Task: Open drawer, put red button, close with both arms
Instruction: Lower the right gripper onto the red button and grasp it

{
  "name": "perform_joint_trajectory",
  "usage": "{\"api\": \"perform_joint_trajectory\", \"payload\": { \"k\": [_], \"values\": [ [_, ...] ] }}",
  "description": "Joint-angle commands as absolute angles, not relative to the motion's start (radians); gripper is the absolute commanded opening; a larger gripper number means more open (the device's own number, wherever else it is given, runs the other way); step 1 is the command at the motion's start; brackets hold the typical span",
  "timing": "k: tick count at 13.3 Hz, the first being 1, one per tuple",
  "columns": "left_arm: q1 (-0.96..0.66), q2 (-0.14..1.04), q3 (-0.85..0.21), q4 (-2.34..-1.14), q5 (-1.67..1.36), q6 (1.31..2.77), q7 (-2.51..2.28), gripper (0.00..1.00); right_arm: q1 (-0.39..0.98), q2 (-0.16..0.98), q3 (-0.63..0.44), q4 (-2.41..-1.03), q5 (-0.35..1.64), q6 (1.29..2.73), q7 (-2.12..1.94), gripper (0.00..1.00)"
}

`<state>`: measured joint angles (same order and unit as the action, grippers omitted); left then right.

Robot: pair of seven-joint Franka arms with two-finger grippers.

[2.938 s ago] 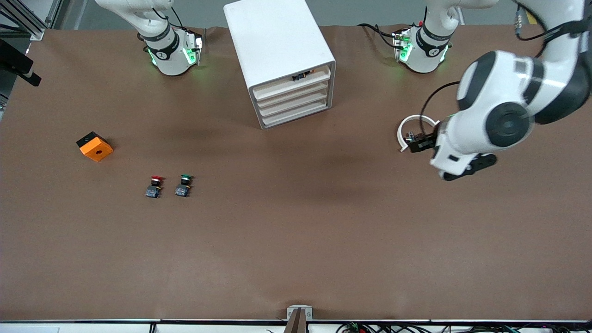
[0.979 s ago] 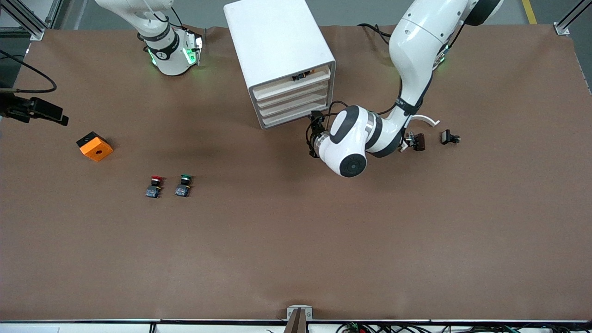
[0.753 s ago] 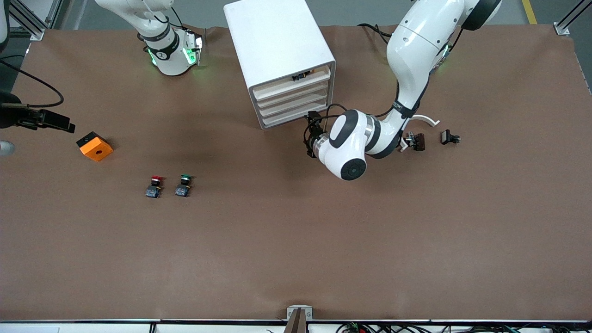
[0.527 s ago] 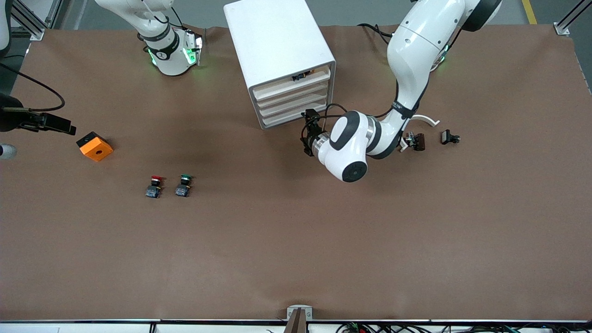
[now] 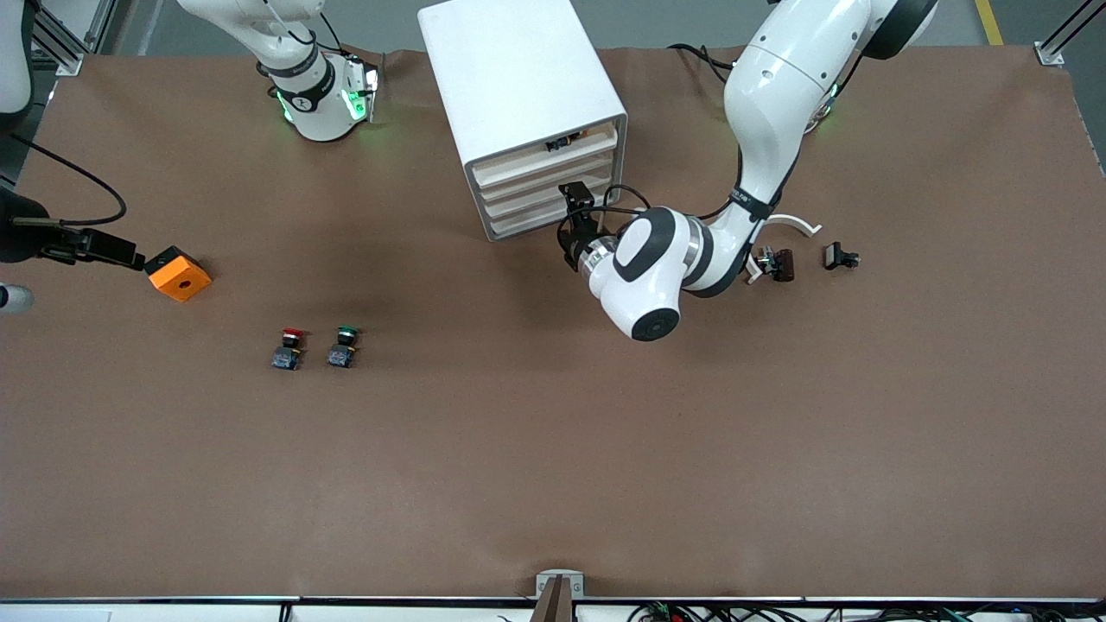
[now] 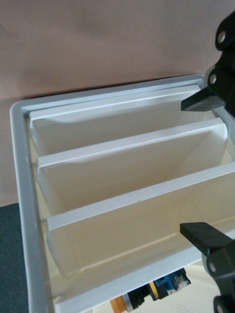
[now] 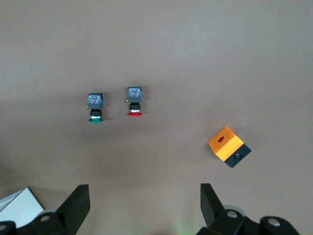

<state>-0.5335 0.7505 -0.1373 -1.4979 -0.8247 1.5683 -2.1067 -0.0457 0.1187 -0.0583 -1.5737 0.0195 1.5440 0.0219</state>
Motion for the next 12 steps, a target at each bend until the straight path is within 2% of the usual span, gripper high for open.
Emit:
{"api": "perform_joint_trajectory", "payload": {
  "k": [1, 4, 6, 7, 9, 12],
  "values": [
    [-0.543, 0.784, -0.132, -1.476, -0.859, 1.529, -2.12, 1.0, -0.055, 0.109, -0.052, -1.643, 0.057, 1.612, 0.089, 1.0],
    [-0.546, 0.804, -0.133, -1.476, -0.89, 1.526, -2.12, 0.98, -0.06, 0.083, -0.052, -1.806, 0.095, 1.77, 0.104, 1.0],
    [-0.543, 0.818, -0.133, -1.476, -0.937, 1.514, -2.12, 0.81, -0.051, 0.061, -0.052, -1.911, 0.097, 1.877, 0.15, 1.0],
    [-0.545, 0.821, -0.133, -1.476, -0.951, 1.509, -2.12, 0.78, -0.04, 0.051, -0.051, -1.961, 0.097, 1.935, 0.161, 1.0],
    [-0.545, 0.827, -0.133, -1.476, -0.956, 1.503, -2.12, 0.78, -0.019, 0.035, -0.049, -2.072, 0.097, 2.066, 0.172, 1.0],
    [-0.551, 0.827, -0.135, -1.477, -0.96, 1.473, -2.12, 0.78, 0.018, 0.048, -0.049, -2.132, 0.088, 2.173, 0.17, 1.0]
  ]
}}
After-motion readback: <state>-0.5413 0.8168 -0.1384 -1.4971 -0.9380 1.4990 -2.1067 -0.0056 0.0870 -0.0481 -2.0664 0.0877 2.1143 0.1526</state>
